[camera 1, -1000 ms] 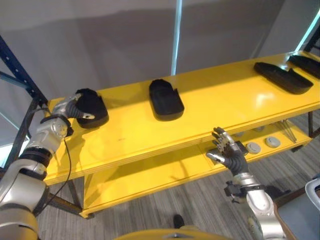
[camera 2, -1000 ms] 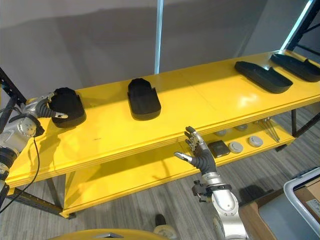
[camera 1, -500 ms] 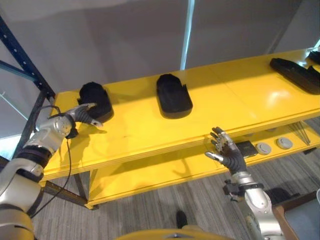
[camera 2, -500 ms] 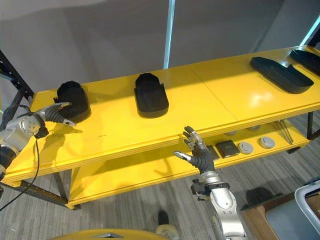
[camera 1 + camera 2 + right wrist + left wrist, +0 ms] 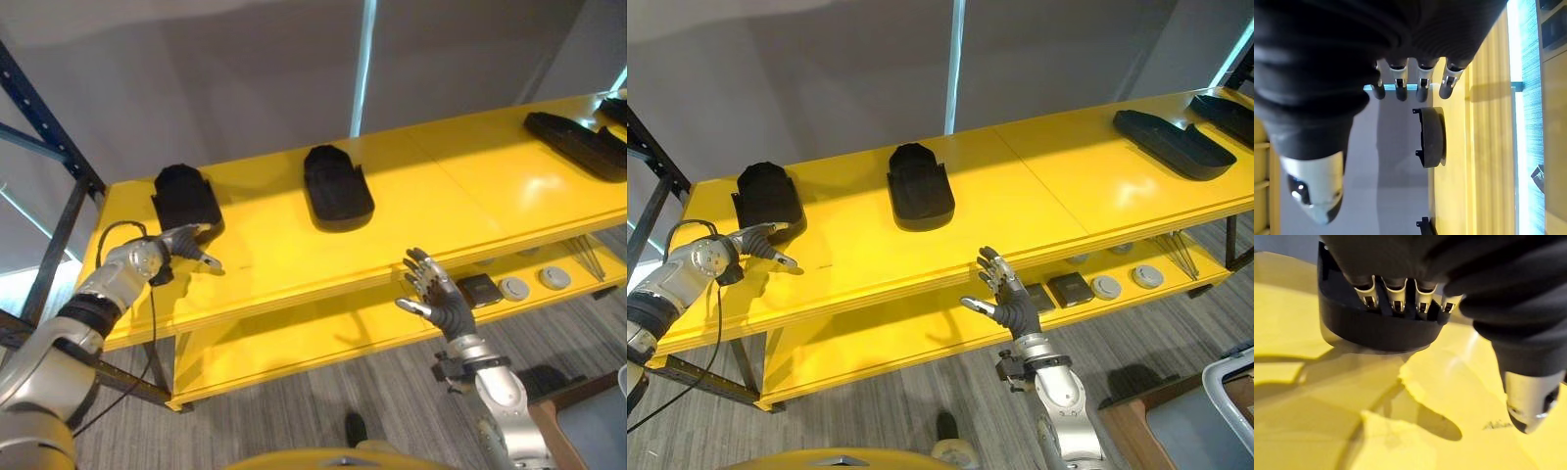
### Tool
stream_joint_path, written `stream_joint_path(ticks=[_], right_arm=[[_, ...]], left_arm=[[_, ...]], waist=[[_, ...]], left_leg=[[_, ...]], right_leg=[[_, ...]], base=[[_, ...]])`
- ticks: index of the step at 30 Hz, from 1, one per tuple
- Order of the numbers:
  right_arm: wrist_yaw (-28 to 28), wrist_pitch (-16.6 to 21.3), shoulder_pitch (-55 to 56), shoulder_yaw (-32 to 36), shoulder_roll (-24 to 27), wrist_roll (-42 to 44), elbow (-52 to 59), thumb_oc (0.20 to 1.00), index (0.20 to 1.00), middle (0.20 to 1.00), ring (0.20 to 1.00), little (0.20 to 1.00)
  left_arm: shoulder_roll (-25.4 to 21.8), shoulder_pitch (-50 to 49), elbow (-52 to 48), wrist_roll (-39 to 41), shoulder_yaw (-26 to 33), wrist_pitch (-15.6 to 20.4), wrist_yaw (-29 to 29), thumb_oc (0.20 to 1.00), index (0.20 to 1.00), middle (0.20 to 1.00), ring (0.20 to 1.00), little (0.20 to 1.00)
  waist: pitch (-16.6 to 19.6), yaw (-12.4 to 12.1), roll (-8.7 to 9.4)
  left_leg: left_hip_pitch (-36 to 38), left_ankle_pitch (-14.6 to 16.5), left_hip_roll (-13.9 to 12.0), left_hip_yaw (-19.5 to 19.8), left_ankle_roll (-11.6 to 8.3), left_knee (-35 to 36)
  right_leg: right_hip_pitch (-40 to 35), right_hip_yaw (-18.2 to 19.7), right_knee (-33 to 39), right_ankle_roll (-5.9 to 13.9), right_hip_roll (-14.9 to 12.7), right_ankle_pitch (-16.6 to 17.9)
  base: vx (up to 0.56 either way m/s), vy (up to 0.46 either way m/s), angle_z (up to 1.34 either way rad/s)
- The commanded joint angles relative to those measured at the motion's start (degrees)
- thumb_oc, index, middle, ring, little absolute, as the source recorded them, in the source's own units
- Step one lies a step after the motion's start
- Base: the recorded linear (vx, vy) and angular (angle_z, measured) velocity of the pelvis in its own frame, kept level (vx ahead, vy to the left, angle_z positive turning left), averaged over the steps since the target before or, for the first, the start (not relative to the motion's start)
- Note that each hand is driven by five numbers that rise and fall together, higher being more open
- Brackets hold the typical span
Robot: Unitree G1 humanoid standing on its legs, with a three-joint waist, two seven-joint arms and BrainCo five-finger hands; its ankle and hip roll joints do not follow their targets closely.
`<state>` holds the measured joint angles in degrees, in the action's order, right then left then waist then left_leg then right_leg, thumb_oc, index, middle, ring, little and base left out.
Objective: Move parts from the plastic box to the shelf.
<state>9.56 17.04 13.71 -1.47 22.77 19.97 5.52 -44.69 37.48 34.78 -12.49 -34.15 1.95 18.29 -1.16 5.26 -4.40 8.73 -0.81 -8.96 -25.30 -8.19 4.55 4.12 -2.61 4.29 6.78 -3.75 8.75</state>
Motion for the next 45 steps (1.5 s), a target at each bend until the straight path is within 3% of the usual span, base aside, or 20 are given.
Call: stream_joint_path(ticks=[1,5,15,20,23,24,25,28,31,34,38,45], right_arm=[[1.26,1.98,-1.33,2.88,-0.05,1.68,5.15,1.000,1.000,1.000,1.000,1.000],[1.37,2.11,-1.04,3.24,-0.18,1.61,5.52,1.000,1.000,1.000,1.000,1.000],[1.90,2.68,0.59,4.59,-0.14,0.22,6.87,1.000,1.000,1.000,1.000,1.000],[2.38,2.61,1.35,4.76,-0.42,0.05,7.05,1.000,1.000,1.000,1.000,1.000],[2.44,2.55,2.41,5.47,-1.20,-0.73,7.24,1.000,1.000,1.000,1.000,1.000],[2.43,2.54,2.34,5.24,-0.93,-0.73,7.26,1.000,1.000,1.000,1.000,1.000],[1.98,2.44,2.78,5.25,-0.78,-0.94,7.34,1.000,1.000,1.000,1.000,1.000],[0.75,2.54,2.92,5.59,-0.90,-1.27,7.46,1.000,1.000,1.000,1.000,1.000],[-0.12,2.68,2.22,4.40,-1.21,-1.80,7.16,1.000,1.000,1.000,1.000,1.000],[-1.84,3.06,0.68,1.53,-1.62,-1.61,6.75,1.000,1.000,1.000,1.000,1.000],[-3.52,3.60,-0.87,-1.05,-0.24,-1.17,6.62,1.000,1.000,1.000,1.000,1.000],[-5.82,4.45,-0.71,-3.16,1.50,-0.92,6.23,1.000,1.000,1.000,1.000,1.000]], left_arm=[[-2.89,1.44,-1.93,3.80,-1.13,1.82,2.56,1.000,1.000,1.000,1.000,1.000],[-5.90,0.67,-7.08,5.55,-2.66,2.34,4.39,1.000,1.000,1.000,1.000,1.000],[-22.16,0.72,-27.18,16.82,-8.22,4.77,11.99,1.000,1.000,1.000,1.000,1.000],[-26.52,0.94,-32.04,14.98,-9.01,5.27,12.52,1.000,1.000,1.000,1.000,1.000],[-25.81,-7.87,-32.40,15.19,2.67,7.21,4.96,1.000,1.000,1.000,1.000,1.000],[-25.83,-8.88,-32.64,15.10,3.63,7.23,4.97,1.000,1.000,1.000,1.000,1.000],[-19.36,-14.85,-29.53,16.12,12.65,8.01,-2.53,1.000,1.000,1.000,1.000,1.000],[-7.80,-18.42,-27.80,16.46,20.25,9.54,-9.88,1.000,1.000,1.000,1.000,1.000],[4.99,-20.88,-26.28,18.48,21.95,11.34,-14.00,1.000,1.000,1.000,1.000,1.000],[14.93,-18.98,-22.02,17.72,19.17,12.27,-18.32,1.000,1.000,1.000,1.000,1.000],[21.59,-17.30,-18.44,19.56,15.82,13.74,-20.83,1.000,1.000,1.000,1.000,1.000],[26.44,-13.76,-16.47,21.00,13.74,15.94,-27.28,1.000,1.000,1.000,1.000,1.000]], waist=[[0.38,-0.70,-1.59],[0.53,-0.58,-1.81],[1.29,-0.30,-2.55],[1.44,-0.34,-2.63],[1.52,-1.40,-1.65],[1.53,-1.10,-1.86],[1.47,-1.35,-1.27],[0.97,-1.67,-0.40],[0.72,-1.47,0.06],[-0.04,-1.02,0.30],[-1.16,-0.38,0.58],[-2.60,1.28,0.37]], left_leg=[[1.57,11.21,1.23,-1.48,1.35,-6.71],[1.70,11.18,1.25,-1.42,1.37,-6.62],[2.12,10.88,1.23,-1.43,1.30,-6.16],[2.19,10.78,1.29,-1.38,1.28,-6.01],[2.00,10.69,1.30,-0.87,1.24,-5.99],[2.00,10.69,1.29,-0.86,1.24,-5.99],[1.71,10.73,1.38,-0.41,1.29,-6.09],[1.26,10.86,1.36,0.28,1.28,-6.37],[1.20,11.08,1.47,0.34,1.40,-6.38],[0.86,11.23,1.33,0.05,1.52,-6.61],[-0.36,11.01,1.33,-0.79,1.59,-6.89],[-0.58,11.07,0.94,-3.16,1.32,-6.80]], right_leg=[[1.57,-3.22,-11.29,8.22,-2.35,-12.26],[1.55,-3.26,-11.34,8.22,-2.37,-12.24],[1.62,-3.22,-11.45,8.22,-2.32,-11.85],[1.56,-3.18,-11.38,8.22,-2.29,-11.71],[1.46,-3.28,-11.20,8.22,-2.46,-11.83],[1.46,-3.29,-11.21,8.22,-2.45,-11.84],[1.32,-3.45,-11.03,8.22,-2.64,-11.91],[1.25,-3.64,-10.90,8.22,-2.91,-12.22],[1.24,-3.42,-10.73,8.22,-2.95,-12.45],[1.74,-2.73,-10.71,8.18,-2.82,-12.55],[3.72,-1.44,-10.52,8.13,-2.65,-12.10],[5.79,1.09,-10.06,8.22,-1.68,-11.60]], base=[[0.00,0.000,0.00],[0.00,0.000,0.00],[0.00,0.000,0.00],[0.00,0.000,0.00],[0.00,-0.005,-0.02],[0.00,-0.013,-0.03],[0.00,0.000,0.00],[-0.02,-0.009,0.10],[0.02,-0.001,0.17],[0.01,-0.010,0.07],[-0.03,-0.013,-0.11],[0.00,-0.005,-0.23]])
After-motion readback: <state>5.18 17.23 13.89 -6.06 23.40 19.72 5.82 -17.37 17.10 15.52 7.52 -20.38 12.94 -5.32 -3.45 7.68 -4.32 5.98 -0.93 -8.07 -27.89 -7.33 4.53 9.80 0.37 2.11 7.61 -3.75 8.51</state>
